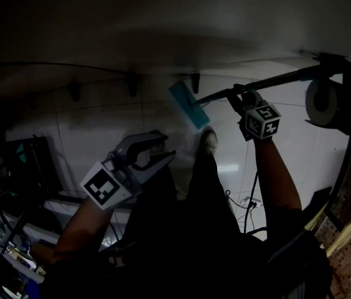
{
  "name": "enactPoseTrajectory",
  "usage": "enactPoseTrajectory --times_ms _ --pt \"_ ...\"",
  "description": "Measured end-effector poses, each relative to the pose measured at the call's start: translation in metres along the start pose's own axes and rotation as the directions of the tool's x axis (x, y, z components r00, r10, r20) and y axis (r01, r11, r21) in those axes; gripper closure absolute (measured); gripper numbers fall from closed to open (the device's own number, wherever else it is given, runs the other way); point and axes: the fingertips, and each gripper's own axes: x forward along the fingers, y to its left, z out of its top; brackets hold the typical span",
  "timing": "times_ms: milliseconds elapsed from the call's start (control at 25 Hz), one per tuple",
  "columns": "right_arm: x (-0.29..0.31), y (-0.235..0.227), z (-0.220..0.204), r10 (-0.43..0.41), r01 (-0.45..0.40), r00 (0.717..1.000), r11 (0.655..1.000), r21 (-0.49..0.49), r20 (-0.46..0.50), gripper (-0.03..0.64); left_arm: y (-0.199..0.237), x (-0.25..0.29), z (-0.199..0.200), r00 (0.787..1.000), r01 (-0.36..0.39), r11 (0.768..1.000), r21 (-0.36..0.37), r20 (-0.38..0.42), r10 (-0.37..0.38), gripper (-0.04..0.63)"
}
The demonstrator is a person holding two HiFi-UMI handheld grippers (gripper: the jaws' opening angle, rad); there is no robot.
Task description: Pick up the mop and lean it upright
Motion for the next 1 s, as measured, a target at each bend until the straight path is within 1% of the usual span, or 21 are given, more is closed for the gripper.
enactPoseTrajectory --times_ms 160,320,440,560,640,720,800,880,1000 --pt "-0.003 -0.006 0.001 -0.018 0.017 1.000 0.999 0.031 0.007 0.402 0.001 0.001 0.004 1.000 -0.006 1.000 -0.001 0.010 0.006 0.465" --pt "-0.014 -0.013 -0.011 -0.052 0.053 0.998 0.998 0.024 -0.036 0.348 0.002 0.001 0.011 1.000 -0.014 1.000 0.006 0.024 0.014 0.465" --pt "-0.029 -0.015 -0.031 -0.061 0.067 0.995 0.995 0.072 -0.075 0.347 0.003 0.001 0.024 0.999 -0.030 0.999 0.014 0.045 0.029 0.465" --pt "-0.048 0.000 -0.047 -0.040 0.047 0.992 0.997 0.057 -0.120 0.350 0.002 -0.003 0.041 0.997 -0.044 0.999 0.026 0.063 0.043 0.465" --pt "-0.061 0.022 -0.046 -0.015 0.021 0.992 0.999 0.046 -0.123 0.368 0.000 -0.009 0.057 0.995 -0.053 0.998 0.033 0.082 0.050 0.465" --pt "-0.074 0.052 -0.031 0.019 -0.017 0.995 1.000 0.022 -0.101 0.399 -0.003 -0.016 0.079 0.992 -0.062 0.997 0.045 0.115 0.056 0.466" --pt "-0.086 0.080 -0.008 0.062 -0.063 0.996 0.998 -0.017 -0.065 0.414 -0.006 -0.022 0.103 0.987 -0.072 0.995 0.065 0.151 0.062 0.468" --pt "-0.100 0.106 0.021 0.106 -0.107 0.994 0.993 -0.056 -0.017 0.428 -0.012 -0.027 0.126 0.981 -0.086 0.993 0.084 0.181 0.070 0.475" --pt "-0.127 0.144 0.073 0.178 -0.169 0.982 0.978 -0.125 0.057 0.454 -0.025 -0.035 0.159 0.973 -0.107 0.988 0.110 0.215 0.082 0.486"
